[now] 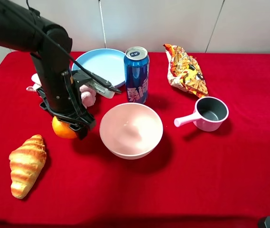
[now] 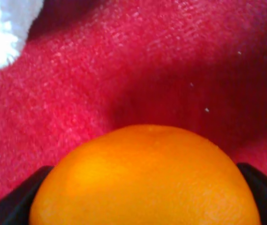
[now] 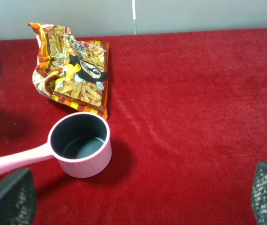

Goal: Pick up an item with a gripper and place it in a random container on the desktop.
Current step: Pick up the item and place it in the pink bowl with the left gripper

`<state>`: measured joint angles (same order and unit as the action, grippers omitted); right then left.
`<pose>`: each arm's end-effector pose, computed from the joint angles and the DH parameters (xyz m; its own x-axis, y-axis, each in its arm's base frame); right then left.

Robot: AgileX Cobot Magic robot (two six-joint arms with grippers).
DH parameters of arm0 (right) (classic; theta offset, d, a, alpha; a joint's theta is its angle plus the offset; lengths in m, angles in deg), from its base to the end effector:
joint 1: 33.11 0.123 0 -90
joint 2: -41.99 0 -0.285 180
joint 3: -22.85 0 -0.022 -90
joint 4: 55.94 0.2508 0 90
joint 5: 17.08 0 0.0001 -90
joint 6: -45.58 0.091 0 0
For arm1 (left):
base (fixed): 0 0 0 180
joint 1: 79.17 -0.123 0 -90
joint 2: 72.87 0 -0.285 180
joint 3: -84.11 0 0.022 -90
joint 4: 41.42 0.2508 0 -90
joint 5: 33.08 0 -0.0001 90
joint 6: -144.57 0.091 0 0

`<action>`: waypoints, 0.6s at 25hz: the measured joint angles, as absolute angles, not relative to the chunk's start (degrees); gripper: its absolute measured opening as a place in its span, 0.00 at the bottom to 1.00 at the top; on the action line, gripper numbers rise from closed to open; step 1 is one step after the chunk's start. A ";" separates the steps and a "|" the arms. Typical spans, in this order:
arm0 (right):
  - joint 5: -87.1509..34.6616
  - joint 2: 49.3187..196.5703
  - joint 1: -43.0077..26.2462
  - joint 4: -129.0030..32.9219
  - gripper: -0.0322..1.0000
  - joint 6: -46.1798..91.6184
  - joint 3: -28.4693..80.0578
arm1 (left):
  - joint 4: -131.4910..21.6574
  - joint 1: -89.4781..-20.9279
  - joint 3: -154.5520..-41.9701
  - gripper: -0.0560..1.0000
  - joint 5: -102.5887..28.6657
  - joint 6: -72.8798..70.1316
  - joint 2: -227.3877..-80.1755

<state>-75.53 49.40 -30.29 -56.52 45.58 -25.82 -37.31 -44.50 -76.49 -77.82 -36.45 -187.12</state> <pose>-0.0040 -0.0010 0.2801 -0.4144 -0.0257 -0.9097 -0.0436 0.9990 -0.0084 0.2627 -0.1761 0.1348 -0.8028 0.5956 -0.0277 0.5939 0.8029 0.0514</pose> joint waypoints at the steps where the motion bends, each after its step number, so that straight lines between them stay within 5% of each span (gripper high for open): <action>1: -75.53 49.40 -30.29 -56.52 0.70 45.58 -25.82 | -37.38 -44.50 -76.96 0.73 -78.92 -36.77 -186.92; 15: -75.53 49.40 -30.29 -56.52 0.70 45.58 -25.82 | -41.90 -44.50 -84.74 0.73 -90.66 -38.91 -183.79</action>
<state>-75.53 49.40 -30.29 -56.52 45.58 -25.82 -41.90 -44.50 -84.74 -90.66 -38.91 -183.79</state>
